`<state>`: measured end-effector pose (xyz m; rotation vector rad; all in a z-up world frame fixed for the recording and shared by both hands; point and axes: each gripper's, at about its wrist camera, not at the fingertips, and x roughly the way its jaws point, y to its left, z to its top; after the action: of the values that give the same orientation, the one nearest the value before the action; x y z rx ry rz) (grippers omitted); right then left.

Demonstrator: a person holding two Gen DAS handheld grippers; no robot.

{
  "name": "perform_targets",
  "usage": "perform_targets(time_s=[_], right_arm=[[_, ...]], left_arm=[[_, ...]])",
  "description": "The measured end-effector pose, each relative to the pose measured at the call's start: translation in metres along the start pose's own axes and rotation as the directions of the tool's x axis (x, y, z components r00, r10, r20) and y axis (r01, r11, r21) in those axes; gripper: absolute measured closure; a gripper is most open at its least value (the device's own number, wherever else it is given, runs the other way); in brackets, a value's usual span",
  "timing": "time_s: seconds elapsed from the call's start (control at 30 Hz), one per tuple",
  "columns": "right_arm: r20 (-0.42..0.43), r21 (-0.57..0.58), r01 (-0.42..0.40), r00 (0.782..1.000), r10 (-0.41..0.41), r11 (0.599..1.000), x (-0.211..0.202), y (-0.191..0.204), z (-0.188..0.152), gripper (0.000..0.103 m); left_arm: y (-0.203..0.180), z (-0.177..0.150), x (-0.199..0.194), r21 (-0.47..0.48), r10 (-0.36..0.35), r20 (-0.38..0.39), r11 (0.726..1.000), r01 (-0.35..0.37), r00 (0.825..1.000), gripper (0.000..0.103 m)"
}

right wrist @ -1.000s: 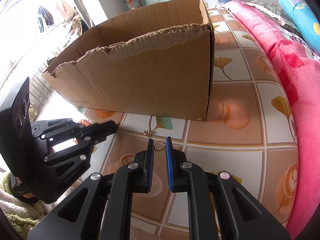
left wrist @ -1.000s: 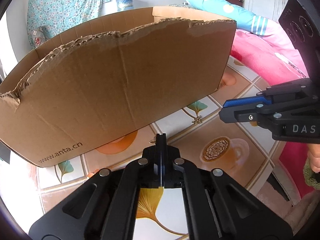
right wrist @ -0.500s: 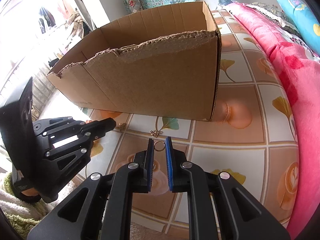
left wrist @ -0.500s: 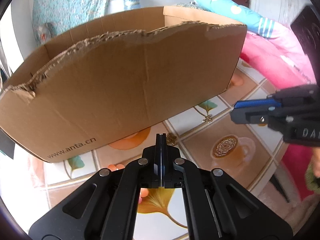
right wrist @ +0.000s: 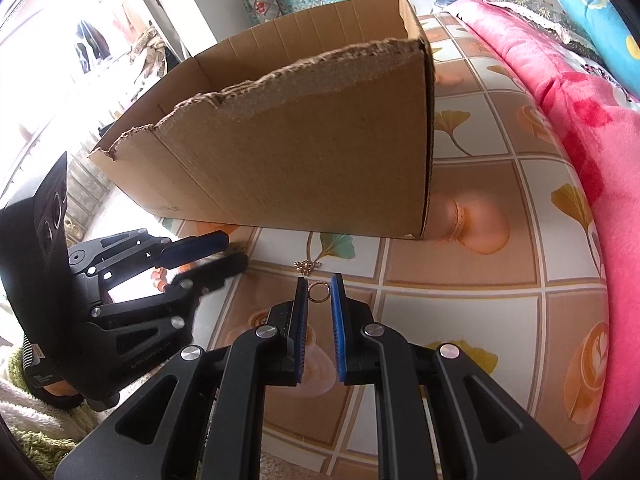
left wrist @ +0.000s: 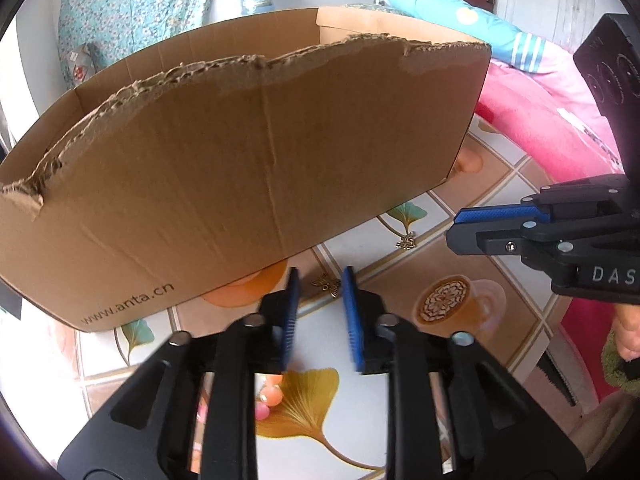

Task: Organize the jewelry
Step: 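Hold the gold ring in the right gripper while the left gripper grasps a small gold charm, then carry both held pieces over the box and open both grippers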

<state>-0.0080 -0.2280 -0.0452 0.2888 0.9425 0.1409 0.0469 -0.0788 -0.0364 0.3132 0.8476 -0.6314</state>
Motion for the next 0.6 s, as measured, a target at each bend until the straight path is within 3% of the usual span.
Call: perform_targets(time_s=[0.27, 0.6], right_arm=[[-0.006, 0.003, -0.009, 1.0, 0.009, 1.0, 0.0081, -0.0025, 0.0042, 0.091], [0.006, 0.001, -0.011, 1.0, 0.011, 1.0, 0.0053, 0.0025, 0.0049, 0.091]], left_arm=[[0.0032, 0.0007, 0.0007, 0.057, -0.018, -0.002, 0.998, 0.018, 1.0, 0.093], [0.0081, 0.0023, -0.0007, 0.041, -0.04, -0.011, 0.998, 0.04, 0.999, 0.093]])
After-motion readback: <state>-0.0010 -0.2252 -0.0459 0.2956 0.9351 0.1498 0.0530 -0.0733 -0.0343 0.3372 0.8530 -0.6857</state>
